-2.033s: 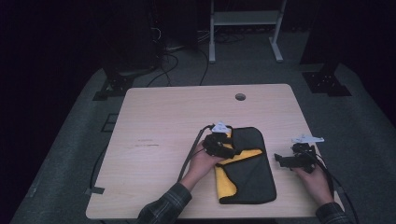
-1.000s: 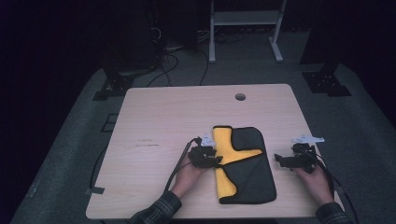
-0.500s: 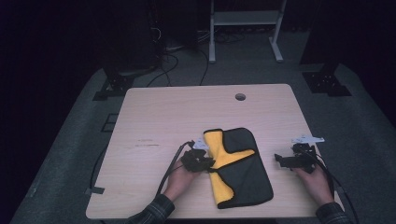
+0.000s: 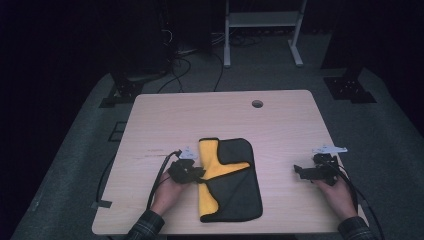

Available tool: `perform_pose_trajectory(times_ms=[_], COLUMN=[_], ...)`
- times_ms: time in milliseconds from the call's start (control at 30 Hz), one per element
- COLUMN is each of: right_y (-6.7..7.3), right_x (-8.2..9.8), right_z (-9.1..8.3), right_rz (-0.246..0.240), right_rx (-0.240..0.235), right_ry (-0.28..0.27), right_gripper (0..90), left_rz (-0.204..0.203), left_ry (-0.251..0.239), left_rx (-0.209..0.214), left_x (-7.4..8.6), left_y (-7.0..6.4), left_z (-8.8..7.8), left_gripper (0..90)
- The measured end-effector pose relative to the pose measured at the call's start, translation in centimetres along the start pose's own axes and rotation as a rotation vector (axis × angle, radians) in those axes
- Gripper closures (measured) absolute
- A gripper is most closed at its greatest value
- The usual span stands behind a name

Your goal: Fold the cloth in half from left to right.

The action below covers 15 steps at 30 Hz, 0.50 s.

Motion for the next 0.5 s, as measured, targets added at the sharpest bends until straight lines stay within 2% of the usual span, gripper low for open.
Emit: perform_pose_trajectory(times_ms=[33,133,200,233,267,333,400,500], right_y=[0.0,0.0,0.0,0.0,-0.1,-0.1,-0.1,0.0], right_x=[0.0,0.0,0.0,0.0,0.0,0.0,0.0,0.1], right_z=[0.0,0.0,0.0,-0.1,-0.1,-0.1,-0.1,-0.1], right_rz=[0.0,-0.001,-0.003,-0.007,-0.008,-0.01,-0.011,-0.01], right_rx=[0.0,-0.001,-0.003,-0.007,-0.008,-0.008,-0.007,-0.008], right_ry=[0.0,0.001,0.001,0.003,0.004,0.003,0.003,0.003], right_gripper=[2.8,2.8,2.8,2.8,2.8,2.8,2.8,2.8], left_rz=[-0.006,-0.015,0.001,0.008,0.008,-0.002,-0.011,-0.02], left_ry=[0.002,-0.007,-0.01,-0.018,-0.017,-0.03,-0.054,-0.079], left_rx=[-0.003,0.0,-0.016,-0.033,-0.034,-0.03,-0.049,-0.053], left_x=[0.2,0.4,0.5,0.4,0.4,0.4,0.5,0.9], left_y=[0.5,0.7,0.7,0.8,0.9,1.5,2.2,3.0], left_z=[-0.1,-0.2,-0.4,-0.5,-0.6,-1.1,-1.8,-2.5], left_gripper=[82.2,81.8,78.9,72.9,60.0,48.3,39.4,29.3])
Point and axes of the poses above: each handheld gripper's, and its own axes: z roughly forward along the jaws, x roughly out of its underside, y roughly to its left, the point moved 5 cm from there along z, roughly forward along the jaws, and after that the axes turned 15 degrees about -x, right-handed, at the moved point
